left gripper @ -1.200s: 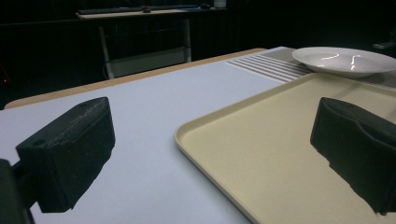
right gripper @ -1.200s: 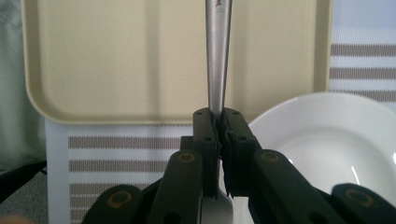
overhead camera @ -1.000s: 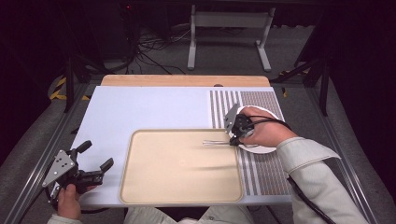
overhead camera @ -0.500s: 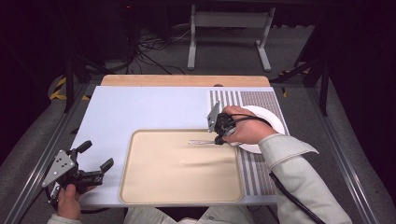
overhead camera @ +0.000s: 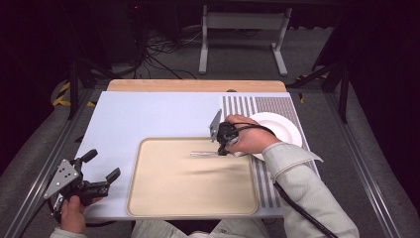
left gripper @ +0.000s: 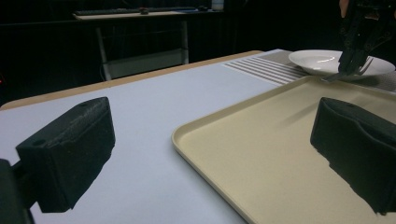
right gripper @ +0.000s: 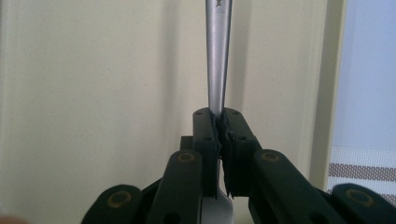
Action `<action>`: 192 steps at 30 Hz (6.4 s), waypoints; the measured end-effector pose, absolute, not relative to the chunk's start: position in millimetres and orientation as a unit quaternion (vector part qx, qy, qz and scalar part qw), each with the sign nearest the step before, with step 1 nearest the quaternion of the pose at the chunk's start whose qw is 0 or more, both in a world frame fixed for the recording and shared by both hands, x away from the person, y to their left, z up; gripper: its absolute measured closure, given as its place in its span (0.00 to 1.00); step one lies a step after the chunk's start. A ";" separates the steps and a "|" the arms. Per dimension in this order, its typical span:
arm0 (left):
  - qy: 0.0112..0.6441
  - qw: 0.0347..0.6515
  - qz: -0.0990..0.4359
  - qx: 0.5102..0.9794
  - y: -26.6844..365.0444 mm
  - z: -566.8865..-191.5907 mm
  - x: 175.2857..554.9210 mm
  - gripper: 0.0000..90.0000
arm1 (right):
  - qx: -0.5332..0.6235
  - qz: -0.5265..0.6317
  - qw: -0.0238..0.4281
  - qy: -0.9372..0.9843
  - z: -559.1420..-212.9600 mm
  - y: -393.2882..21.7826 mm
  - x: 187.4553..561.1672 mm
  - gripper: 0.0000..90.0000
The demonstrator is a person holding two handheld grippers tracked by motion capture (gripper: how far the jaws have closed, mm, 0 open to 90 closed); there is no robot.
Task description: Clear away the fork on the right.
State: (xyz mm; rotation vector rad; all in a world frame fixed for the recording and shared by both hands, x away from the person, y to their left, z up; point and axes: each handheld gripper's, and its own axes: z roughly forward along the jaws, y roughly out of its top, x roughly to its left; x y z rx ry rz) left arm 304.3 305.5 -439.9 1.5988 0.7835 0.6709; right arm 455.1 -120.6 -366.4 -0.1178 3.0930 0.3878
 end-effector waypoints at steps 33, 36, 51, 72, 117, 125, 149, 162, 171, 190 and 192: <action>0.337 0.582 0.288 0.682 306.2 -439.6 303.9 0.01 | -0.037 0.095 -0.013 0.995 -407.3 -108.7 461.0 0.95; 0.337 0.583 0.287 0.681 306.3 -439.5 303.7 0.01 | -0.033 0.093 -0.010 0.995 -408.2 -109.9 461.4 0.95; 0.336 0.583 0.288 0.682 306.1 -439.5 303.9 0.01 | -0.035 0.090 -0.015 0.995 -411.1 -109.9 461.1 0.92; 0.333 0.582 0.286 0.684 305.0 -439.8 304.3 0.01 | -0.015 0.194 0.010 0.981 -400.9 -87.9 453.1 1.00; 0.332 0.582 0.287 0.685 304.5 -438.4 303.4 0.01 | -0.034 0.163 -0.034 0.986 -424.1 -92.8 408.3 1.00; 0.332 0.581 0.287 0.685 304.2 -438.5 303.4 0.01 | -0.039 0.144 -0.045 0.988 -422.4 -110.8 391.6 1.00; 0.331 0.580 0.287 0.687 302.6 -439.1 304.1 0.01 | -0.014 0.150 -0.055 0.987 -422.3 -156.3 374.4 1.00; 0.333 0.581 0.286 0.685 303.0 -439.1 303.7 0.01 | -0.015 0.151 -0.057 0.987 -422.1 -158.1 373.6 1.00; 0.333 0.580 0.286 0.687 302.6 -439.6 304.5 0.01 | 0.018 0.241 -0.002 0.970 -402.1 -168.4 371.5 0.73; 0.330 0.581 0.284 0.688 298.4 -439.2 307.3 0.01 | 0.150 0.421 0.151 0.882 -358.9 -234.6 351.7 0.25; 0.331 0.580 0.282 0.689 298.1 -439.4 308.3 0.01 | 0.162 0.432 0.161 0.872 -358.6 -243.4 349.7 0.23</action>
